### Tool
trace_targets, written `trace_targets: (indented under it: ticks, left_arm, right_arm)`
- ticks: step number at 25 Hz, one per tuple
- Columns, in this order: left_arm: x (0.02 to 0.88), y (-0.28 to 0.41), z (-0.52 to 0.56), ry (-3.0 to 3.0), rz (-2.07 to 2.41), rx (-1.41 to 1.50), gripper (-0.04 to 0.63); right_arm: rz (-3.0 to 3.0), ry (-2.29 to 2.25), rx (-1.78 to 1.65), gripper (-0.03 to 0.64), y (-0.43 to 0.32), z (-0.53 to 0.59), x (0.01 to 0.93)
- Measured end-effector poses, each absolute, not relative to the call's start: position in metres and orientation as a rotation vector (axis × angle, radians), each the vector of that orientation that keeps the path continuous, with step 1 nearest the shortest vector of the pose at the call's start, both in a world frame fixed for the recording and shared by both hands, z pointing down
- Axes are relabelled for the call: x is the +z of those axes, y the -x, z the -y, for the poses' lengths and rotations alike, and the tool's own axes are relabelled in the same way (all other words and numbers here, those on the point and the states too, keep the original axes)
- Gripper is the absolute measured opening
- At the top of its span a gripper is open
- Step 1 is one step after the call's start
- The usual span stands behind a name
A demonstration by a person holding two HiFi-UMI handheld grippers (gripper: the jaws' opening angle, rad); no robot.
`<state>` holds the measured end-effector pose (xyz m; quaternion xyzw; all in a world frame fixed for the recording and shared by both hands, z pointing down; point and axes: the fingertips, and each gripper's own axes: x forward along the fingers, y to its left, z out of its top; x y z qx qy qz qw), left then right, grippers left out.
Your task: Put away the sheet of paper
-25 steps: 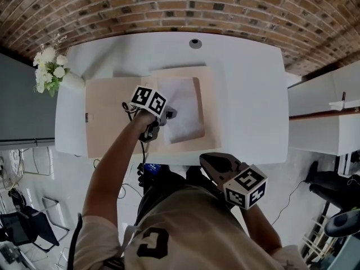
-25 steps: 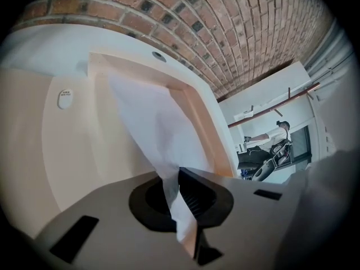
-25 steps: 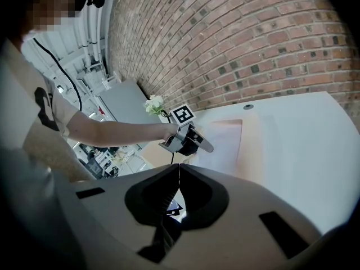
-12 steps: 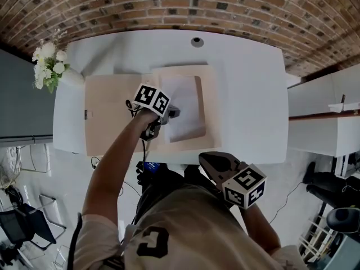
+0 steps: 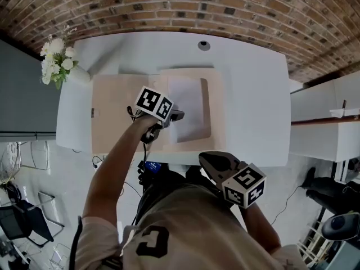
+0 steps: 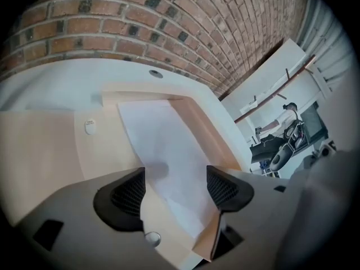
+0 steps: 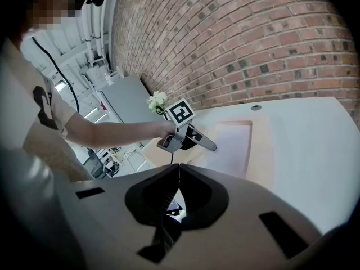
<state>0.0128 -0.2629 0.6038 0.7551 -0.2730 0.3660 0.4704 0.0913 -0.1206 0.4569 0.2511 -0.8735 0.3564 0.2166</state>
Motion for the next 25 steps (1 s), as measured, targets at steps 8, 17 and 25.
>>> trace_targets:
  ticks: [8,17,25]
  left_arm:
    - [0.557,0.012,0.238,-1.987,0.711,0.838,0.336]
    - [0.516,0.052,0.206,-2.087,0.848,0.737,0.331]
    - [0.489,0.088,0.178,-2.138,0.897,0.561,0.225]
  right_arm:
    - [2.448,-0.682,0.957,0.023,-0.077,0.121,0.452]
    - [2.464,-0.619,0.893,0.023,-0.046,0.114,0.444]
    - [2.459,-0.554,0.781,0.023,-0.001,0.104,0.438]
